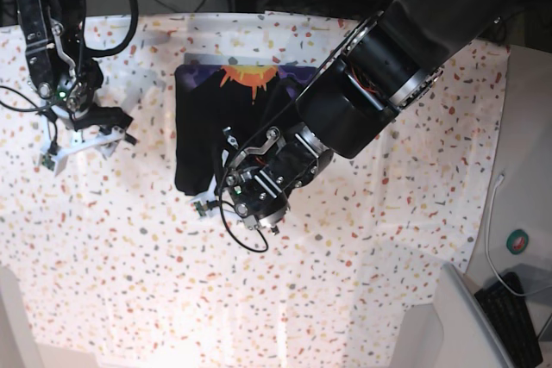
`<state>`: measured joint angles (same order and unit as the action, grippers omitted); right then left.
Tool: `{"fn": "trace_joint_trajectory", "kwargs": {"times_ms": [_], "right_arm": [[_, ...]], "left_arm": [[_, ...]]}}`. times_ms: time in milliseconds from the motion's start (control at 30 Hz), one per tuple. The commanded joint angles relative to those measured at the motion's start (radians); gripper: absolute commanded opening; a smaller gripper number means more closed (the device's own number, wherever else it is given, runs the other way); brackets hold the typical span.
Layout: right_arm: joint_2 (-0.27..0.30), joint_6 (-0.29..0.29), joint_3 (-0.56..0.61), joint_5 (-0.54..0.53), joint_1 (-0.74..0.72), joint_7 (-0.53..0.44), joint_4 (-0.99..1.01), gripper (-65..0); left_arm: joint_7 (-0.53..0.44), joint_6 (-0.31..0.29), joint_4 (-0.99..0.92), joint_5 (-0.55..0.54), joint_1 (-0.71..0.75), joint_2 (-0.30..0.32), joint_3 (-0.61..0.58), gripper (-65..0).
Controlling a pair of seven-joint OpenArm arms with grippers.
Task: Layout the t-shirt on the table in an organized manner, then fold the t-shirt properly
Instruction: 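Sweep the left gripper across the black stack to flatten it, then grasp the stack's print-side corners with both grippers and straighten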
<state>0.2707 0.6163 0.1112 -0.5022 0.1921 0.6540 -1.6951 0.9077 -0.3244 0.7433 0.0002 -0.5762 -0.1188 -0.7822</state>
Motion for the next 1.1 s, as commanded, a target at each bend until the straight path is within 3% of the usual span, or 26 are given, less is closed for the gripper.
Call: {"fn": "trace_joint_trajectory", "kwargs": {"times_ms": [0,67,367,600,667,733,767,833,867,900,1033,1067], "right_arm": [[0.008,-0.003,-0.005,0.004,-0.013,-0.018,-0.016,-25.4],[0.006,-0.003,-0.003,0.004,-0.013,-0.018,-0.016,-25.4],[0.005,-0.005,-0.003,0.004,-0.012,-0.018,-0.016,-25.4],[0.005,-0.005,-0.003,0.004,-0.015,-0.018,-0.023,-25.4],[0.003,-0.049,-0.001,0.004,-0.009,-0.018,-0.036,-25.5],[0.002,-0.126,-0.001,0.004,0.011,-0.018,-0.067,-26.0],[0.002,-0.164,-0.001,0.004,0.033,-0.018,-0.102,-26.0],[0.002,-0.243,-0.001,0.004,0.079,-0.020,-0.185,-27.8],[0.002,-0.293,-0.001,0.004,0.106,-0.020,-0.228,-30.9],[0.002,-0.349,-0.001,0.004,0.134,-0.020,-0.265,-35.7],[-0.012,-0.639,-0.001,0.004,0.192,-0.020,-0.302,-61.8],[-0.034,-0.701,-0.001,0.004,0.197,-0.020,-0.299,-65.0]], "left_arm": [[-0.008,0.005,0.020,0.010,-0.034,-0.011,0.000,-65.0],[-0.008,0.005,0.020,0.010,-0.034,-0.011,0.000,-64.5],[0.038,0.003,0.020,0.001,-0.094,-0.011,0.000,-40.8],[0.087,0.003,0.141,0.001,-0.097,-0.008,0.000,-17.1],[0.149,0.003,0.230,-0.001,-0.097,0.018,0.005,-15.3],[0.210,0.003,0.371,-0.001,-0.081,0.047,0.053,-19.4],[0.241,0.003,0.468,-0.002,-0.043,0.064,0.119,-24.8],[0.268,0.003,0.663,-0.001,0.060,0.089,0.274,-44.4],[0.270,0.003,0.757,0.002,0.124,0.101,0.341,-59.2],[0.270,0.005,0.838,0.013,0.193,0.115,0.398,-65.0],[0.258,0.006,1.037,-0.001,0.425,0.159,0.541,-65.0],[0.225,0.006,1.063,-0.001,0.488,0.161,0.564,-65.0]]}}
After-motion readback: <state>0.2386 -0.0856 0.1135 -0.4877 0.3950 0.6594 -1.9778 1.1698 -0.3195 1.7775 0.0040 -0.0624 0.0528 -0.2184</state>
